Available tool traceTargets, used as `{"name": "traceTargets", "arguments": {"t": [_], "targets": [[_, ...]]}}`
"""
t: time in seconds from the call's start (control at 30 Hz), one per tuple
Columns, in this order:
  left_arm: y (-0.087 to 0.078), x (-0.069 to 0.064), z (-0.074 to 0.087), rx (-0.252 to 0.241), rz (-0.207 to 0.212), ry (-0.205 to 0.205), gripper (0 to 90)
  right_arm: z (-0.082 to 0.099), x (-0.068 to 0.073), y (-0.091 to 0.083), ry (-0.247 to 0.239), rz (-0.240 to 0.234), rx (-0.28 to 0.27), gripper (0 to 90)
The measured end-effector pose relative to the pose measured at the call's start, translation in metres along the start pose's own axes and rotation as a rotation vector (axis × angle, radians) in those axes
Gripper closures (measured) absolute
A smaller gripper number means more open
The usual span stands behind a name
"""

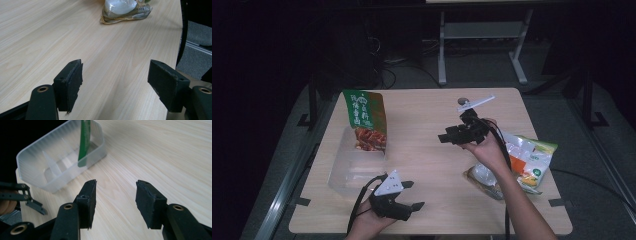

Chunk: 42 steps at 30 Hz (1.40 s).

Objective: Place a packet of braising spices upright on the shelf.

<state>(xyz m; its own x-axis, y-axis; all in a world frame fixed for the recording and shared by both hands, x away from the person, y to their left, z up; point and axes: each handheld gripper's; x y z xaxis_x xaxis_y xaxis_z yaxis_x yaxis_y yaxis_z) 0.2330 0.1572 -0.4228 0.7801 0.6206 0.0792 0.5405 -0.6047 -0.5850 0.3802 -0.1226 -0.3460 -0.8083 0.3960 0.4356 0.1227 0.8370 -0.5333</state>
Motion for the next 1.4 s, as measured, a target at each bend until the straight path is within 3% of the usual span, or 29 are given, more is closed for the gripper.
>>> {"name": "traceTargets", "arguments": {"t": [0.43,1.03,1.4], "targets": [[0.001,-0.001,0.0,0.006,-0.003,0.009,27.3,0.034,-0.005,-0.035,0.051,0.055,0.001,48.7],[0.003,-0.003,-0.001,0.007,-0.003,0.01,27.2,0.076,-0.01,-0.068,0.121,0.105,0.001,48.2],[0.005,-0.005,-0.001,0.009,-0.001,0.012,27.0,0.109,-0.013,-0.096,0.176,0.149,-0.004,48.2]]}}
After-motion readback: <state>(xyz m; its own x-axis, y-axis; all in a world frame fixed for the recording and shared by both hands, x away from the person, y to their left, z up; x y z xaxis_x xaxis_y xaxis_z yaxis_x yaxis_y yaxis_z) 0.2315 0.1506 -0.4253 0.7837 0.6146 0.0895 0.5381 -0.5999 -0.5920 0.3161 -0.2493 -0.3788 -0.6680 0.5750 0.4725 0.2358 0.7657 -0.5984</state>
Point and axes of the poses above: each handheld gripper's, and its own axes: y roughly forward along the jaws, z roughly out of its underside, x roughly to its left, and after that the axes turned 14 degrees about -z, right-handed
